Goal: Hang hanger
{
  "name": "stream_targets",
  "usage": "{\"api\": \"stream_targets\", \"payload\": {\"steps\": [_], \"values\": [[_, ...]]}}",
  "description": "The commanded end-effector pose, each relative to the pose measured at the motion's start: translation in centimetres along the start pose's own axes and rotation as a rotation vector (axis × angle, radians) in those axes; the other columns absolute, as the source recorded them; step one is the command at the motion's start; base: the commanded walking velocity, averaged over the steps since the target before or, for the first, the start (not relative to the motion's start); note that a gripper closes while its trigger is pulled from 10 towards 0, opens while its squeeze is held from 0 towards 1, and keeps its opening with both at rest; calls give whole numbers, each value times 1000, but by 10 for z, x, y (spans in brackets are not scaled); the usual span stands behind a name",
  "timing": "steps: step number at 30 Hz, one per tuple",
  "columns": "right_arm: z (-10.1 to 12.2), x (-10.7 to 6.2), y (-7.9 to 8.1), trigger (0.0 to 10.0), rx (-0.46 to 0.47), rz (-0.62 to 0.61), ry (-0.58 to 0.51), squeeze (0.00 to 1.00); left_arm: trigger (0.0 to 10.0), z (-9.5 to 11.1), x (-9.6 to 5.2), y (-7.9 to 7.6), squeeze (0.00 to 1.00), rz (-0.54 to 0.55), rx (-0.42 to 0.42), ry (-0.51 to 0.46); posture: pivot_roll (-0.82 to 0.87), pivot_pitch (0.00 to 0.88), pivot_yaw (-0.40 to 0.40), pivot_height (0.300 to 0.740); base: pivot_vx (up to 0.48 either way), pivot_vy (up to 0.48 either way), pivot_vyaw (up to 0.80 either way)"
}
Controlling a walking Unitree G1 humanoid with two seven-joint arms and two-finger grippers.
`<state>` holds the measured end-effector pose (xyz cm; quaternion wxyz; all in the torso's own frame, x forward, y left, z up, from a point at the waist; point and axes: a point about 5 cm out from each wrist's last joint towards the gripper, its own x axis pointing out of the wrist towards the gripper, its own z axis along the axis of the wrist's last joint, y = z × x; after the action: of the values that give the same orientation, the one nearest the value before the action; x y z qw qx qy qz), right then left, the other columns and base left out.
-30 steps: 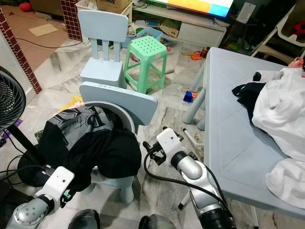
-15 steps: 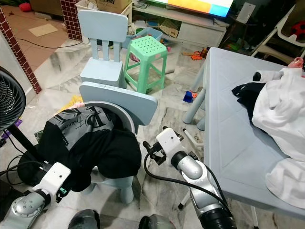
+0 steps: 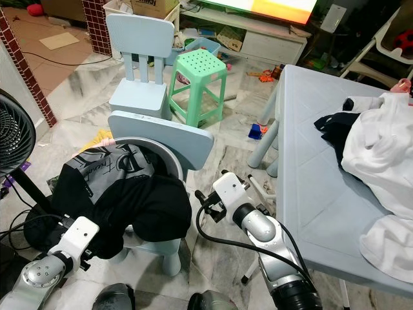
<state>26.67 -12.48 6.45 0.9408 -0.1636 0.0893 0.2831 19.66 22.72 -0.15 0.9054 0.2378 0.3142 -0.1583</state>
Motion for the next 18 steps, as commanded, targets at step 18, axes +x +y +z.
{"api": "stream_targets", "payload": {"steps": [18], "values": [[-8,-6,13,10000,51,180,33,0,0,9,7,10,0,75,14,-74,63,29,-119,740,0,0,0]]}}
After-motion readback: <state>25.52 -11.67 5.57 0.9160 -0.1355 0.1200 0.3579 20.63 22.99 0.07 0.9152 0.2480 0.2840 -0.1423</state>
